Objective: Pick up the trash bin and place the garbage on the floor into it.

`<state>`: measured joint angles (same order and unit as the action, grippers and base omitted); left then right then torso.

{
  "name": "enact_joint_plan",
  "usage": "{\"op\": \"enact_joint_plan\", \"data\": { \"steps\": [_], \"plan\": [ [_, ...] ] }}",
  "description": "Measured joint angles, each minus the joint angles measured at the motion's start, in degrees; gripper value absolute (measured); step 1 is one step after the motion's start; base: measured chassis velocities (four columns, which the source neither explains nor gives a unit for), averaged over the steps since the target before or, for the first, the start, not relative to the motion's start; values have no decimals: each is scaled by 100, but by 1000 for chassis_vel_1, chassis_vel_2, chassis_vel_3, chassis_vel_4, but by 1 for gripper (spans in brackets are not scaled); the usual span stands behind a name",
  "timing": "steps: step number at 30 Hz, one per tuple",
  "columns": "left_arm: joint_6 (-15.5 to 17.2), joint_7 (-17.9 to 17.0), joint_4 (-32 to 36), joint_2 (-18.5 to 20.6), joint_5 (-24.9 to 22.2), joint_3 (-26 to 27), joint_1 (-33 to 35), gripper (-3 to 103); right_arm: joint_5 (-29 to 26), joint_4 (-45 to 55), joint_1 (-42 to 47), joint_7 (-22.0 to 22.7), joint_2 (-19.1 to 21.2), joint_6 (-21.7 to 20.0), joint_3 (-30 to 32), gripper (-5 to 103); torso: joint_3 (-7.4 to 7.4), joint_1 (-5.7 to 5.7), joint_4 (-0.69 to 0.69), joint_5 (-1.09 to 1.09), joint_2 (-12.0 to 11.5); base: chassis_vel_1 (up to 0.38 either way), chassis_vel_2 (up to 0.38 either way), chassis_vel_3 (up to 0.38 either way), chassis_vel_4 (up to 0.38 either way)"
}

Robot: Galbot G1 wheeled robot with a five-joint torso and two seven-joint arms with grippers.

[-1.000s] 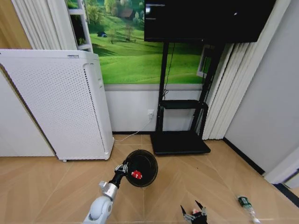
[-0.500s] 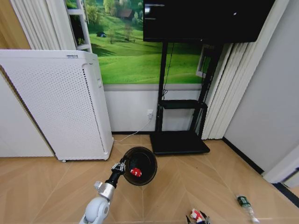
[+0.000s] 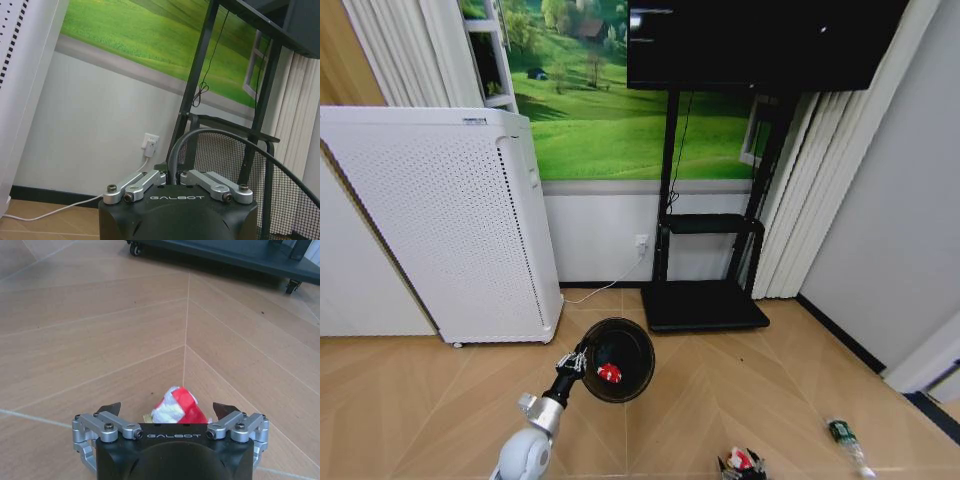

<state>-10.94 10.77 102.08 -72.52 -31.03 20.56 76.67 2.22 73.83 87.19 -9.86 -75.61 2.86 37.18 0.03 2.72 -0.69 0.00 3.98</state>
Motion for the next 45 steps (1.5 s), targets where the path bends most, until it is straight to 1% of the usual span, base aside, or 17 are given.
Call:
{"op": "enact_joint_plan", "data": {
  "steps": [4, 5, 7, 11, 13, 14, 16, 21, 22, 24, 25, 28, 32, 35, 37, 43, 45],
  "plan": [
    [-11, 0, -27, -26, 0, 4, 0, 7, 36, -105, -66, 1, -12, -29, 5, 102, 0, 0, 0, 0, 0, 0, 0, 0, 0],
    [-13, 0, -38, -39, 6, -1, 0, 7, 52, -112, -77, 1, -21, -29, 6, 99, 0, 0, 0, 0, 0, 0, 0, 0, 0],
    [-14, 0, -46, -54, 11, -9, -2, 7, 66, -113, -87, -4, -30, -29, 7, 99, 0, 0, 1, 0, 0, 0, 0, 0, 0],
    [-14, -14, -70, -65, 13, -33, -56, 7, 34, -125, -89, -23, -35, -40, 6, 78, 0, -1, 0, 0, 0, 0, 0, 0, 0],
    [-14, -16, -76, -64, 12, -34, -65, 7, 35, -132, -89, -26, -35, -35, 8, 78, 0, -1, 0, 0, 0, 0, 0, 0, 0],
    [-14, -21, -90, -57, 9, -34, -83, 7, 36, -145, -85, -28, -38, -11, 14, 66, 0, -1, 0, 0, 0, 0, 0, 0, 0],
    [-15, -22, -98, -52, 5, -33, -90, 7, 36, -145, -78, -31, -38, 0, 21, 66, 0, -1, 1, 0, 0, 0, 0, 0, 0],
    [-19, -20, -200, -61, 3, -25, -97, 7, 151, -193, -85, -32, -36, 92, 74, 44, 0, -1, 1, 0, 0, 0, 0, 0, 0],
    [-19, -20, -200, -61, 3, -25, -97, 7, 151, -193, -85, -32, -36, 92, 74, 44, 0, -1, 1, 0, 0, 0, 0, 0, 0],
    [-35, -11, -252, -65, 11, -34, -95, 7, 125, -146, -54, -22, -36, 103, 104, 33, 0, -1, 1, 0, 0, 0, 0, 0, 0],
    [-35, -11, -252, -65, 11, -34, -95, 7, 125, -146, -54, -22, -36, 103, 104, 33, 0, -1, 1, 0, 0, 0, 0, 0, 0],
    [-37, -4, -337, -64, 22, -74, -160, 7, 48, -44, -5, -11, -29, 122, 144, 23, 0, -1, 1, 0, 0, 0, 0, 0, 0],
    [-38, -4, -393, -41, 24, -119, -235, 7, -83, 92, 53, 11, -29, 159, 171, 20, 0, -1, 1, 1, 0, 0, 0, 0, 0],
    [-38, -2, -523, 17, 51, -239, -372, 7, -102, 406, 185, 43, -33, 416, 226, 20, 0, 0, 0, 1, 0, 0, 0, 0, 0],
    [-36, -2, -690, 85, 93, -422, -567, 7, -246, 1003, 397, 41, -20, 601, 279, 20, 0, 0, 0, 0, 0, 0, 0, 0, 0],
    [-13, -11, -1001, 164, 248, -876, -913, 7, -679, 2197, 667, 27, 39, 718, 319, 20, 0, 0, 2, -1, 0, 0, 0, 0, 0],
    [34, -99, -1208, 170, 260, -1334, -1245, 7, -878, 3053, 934, -2, 59, 809, 394, 20, 0, 0, 1, -1, 0, 0, 0, 0, 0]
  ]
}}
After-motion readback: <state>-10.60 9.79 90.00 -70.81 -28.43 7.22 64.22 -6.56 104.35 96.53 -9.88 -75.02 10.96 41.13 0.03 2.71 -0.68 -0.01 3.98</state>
